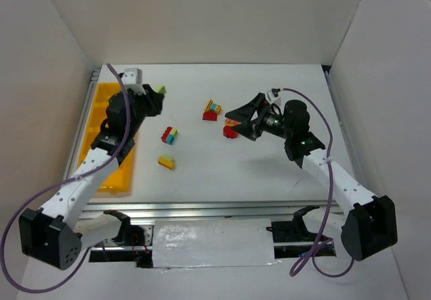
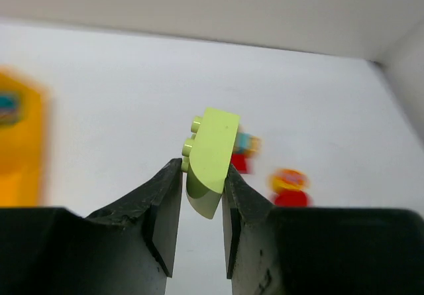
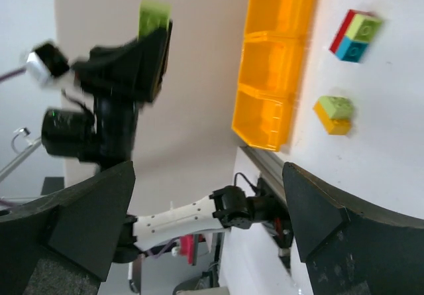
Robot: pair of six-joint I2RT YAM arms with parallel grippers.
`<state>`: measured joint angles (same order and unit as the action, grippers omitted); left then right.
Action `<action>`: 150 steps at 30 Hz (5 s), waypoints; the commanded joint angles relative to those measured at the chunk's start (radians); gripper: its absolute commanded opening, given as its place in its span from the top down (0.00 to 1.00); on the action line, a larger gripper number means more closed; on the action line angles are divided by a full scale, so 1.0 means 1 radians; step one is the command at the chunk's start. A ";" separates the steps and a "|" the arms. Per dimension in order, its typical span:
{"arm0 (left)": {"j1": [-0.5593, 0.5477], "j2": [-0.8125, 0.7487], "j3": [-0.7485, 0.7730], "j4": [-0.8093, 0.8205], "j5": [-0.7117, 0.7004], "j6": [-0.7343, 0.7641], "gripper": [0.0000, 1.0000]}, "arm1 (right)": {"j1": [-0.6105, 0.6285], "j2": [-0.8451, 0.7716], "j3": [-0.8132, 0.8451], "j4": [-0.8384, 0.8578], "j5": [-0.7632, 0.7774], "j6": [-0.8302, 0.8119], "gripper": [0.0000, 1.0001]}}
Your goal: Sort the legos into containers by color
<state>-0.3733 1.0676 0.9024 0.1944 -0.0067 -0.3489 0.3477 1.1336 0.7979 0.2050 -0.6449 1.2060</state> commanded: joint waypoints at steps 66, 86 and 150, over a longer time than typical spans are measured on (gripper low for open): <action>0.128 0.764 0.262 -0.426 -0.026 -0.012 0.12 | 0.000 0.072 -0.002 -0.210 -0.082 -0.485 0.00; 0.114 0.694 0.224 -0.374 0.120 -0.016 1.00 | 0.005 0.087 0.012 -0.282 0.022 -0.505 0.00; -0.297 0.051 0.003 -0.151 0.392 0.087 0.01 | 0.143 -0.018 -0.075 0.123 -0.106 -0.663 1.00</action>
<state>-0.6685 1.1931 0.8803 0.0643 0.3836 -0.1989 0.5087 1.1801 0.7231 0.2573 -0.6228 0.6704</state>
